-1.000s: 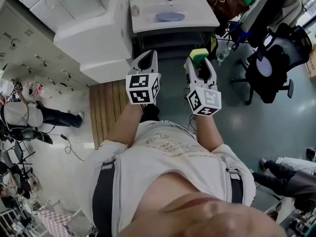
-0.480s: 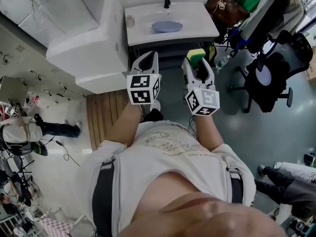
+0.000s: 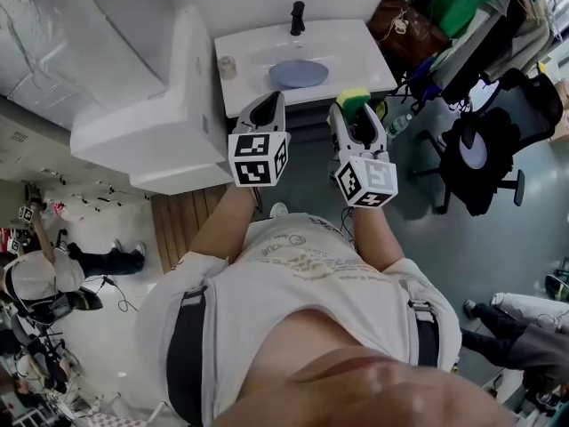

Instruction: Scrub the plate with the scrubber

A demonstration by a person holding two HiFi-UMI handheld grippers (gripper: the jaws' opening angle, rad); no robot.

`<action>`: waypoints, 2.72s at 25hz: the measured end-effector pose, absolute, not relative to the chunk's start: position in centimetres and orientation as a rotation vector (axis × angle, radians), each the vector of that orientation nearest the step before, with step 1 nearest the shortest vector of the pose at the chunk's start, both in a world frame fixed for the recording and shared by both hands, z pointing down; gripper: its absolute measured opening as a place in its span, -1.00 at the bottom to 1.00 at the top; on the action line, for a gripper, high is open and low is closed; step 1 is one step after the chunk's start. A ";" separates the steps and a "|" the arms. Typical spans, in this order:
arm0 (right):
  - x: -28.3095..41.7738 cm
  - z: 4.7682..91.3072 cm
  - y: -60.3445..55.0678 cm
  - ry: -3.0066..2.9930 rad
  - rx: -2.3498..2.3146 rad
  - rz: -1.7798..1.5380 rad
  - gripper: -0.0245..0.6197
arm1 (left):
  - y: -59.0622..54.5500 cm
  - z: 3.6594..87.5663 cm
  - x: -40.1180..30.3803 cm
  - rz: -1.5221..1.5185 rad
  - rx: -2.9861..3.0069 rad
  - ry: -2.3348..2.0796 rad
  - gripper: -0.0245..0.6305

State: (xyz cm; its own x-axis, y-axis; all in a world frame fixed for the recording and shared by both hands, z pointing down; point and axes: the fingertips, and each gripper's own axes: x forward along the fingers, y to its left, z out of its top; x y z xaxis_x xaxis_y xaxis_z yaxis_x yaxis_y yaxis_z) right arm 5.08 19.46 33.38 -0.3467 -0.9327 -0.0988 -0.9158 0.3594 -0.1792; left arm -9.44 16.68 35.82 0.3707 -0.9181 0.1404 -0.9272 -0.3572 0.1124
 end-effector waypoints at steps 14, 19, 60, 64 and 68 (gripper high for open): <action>3.6 34.6 9.4 2.407 -1.749 -0.178 -0.22 | 6.5 37.0 -10.5 0.115 2.477 -1.585 -0.86; 3.9 36.0 6.7 2.411 -1.732 -0.227 -0.22 | 4.3 38.2 -10.2 0.164 2.460 -1.594 -0.86; 4.8 43.8 -21.0 2.807 -1.288 -0.475 -0.22 | -17.2 48.9 -9.5 0.414 1.915 -1.782 -0.86; 3.8 45.0 -21.4 2.816 -1.311 -0.511 -0.22 | -17.7 52.1 -11.3 0.475 1.844 -1.710 -0.86; 3.2 46.4 -21.4 2.834 -1.342 -0.545 -0.22 | -17.5 56.2 -12.6 0.626 1.778 -1.581 -0.86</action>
